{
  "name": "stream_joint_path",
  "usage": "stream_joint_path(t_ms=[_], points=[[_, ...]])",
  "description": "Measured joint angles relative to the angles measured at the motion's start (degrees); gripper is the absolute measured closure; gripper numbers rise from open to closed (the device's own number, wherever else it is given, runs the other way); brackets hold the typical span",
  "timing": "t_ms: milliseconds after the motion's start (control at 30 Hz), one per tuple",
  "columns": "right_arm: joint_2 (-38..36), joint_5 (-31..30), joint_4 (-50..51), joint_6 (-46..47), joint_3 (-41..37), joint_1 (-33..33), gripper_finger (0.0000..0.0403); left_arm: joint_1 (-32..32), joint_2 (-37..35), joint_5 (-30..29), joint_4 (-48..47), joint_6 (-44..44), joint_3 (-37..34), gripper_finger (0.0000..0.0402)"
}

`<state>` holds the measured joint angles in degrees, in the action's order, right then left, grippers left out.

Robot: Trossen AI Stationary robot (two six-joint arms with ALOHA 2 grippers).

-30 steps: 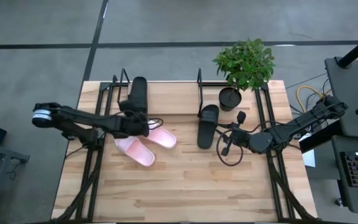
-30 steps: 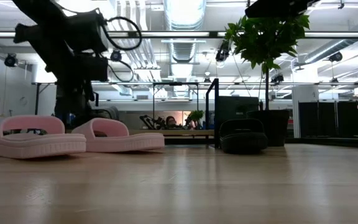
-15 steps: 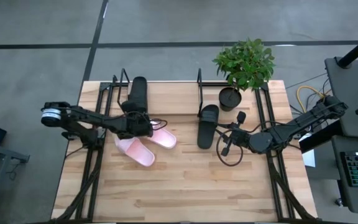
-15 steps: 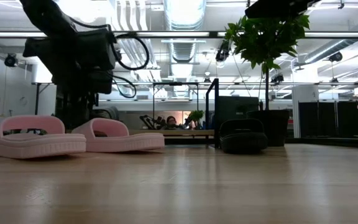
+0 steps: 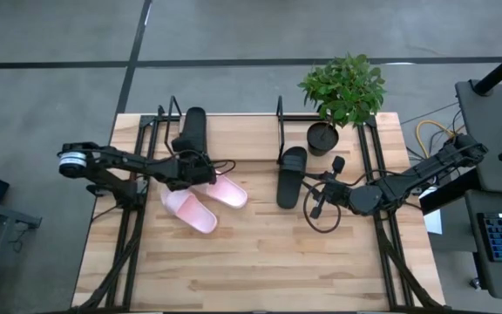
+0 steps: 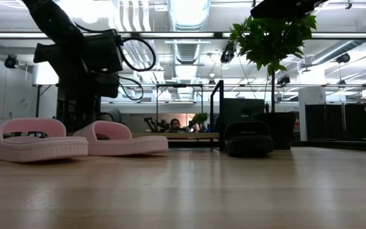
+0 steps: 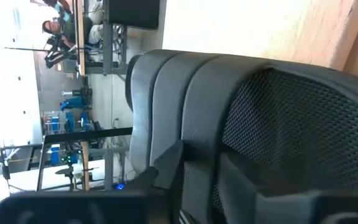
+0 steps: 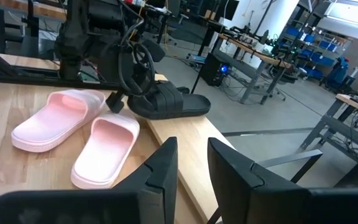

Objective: Pick and place slides into the shelf
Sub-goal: Put the right black slipper on the shelf

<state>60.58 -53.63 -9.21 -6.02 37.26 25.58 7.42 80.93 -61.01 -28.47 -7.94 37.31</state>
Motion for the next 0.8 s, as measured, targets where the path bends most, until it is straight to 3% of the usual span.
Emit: stream_joint_path(t_ms=[167, 800], points=[[0.00, 0.00, 0.02, 0.00, 0.00, 0.01, 0.0331, -0.02, -0.14, -0.20, -0.46, -0.01, -0.08, 0.0395], [0.00, 0.00, 0.01, 0.00, 0.00, 0.00, 0.0335, 0.00, -0.44, -4.17, -6.28, 1.56, 0.08, 0.0400]])
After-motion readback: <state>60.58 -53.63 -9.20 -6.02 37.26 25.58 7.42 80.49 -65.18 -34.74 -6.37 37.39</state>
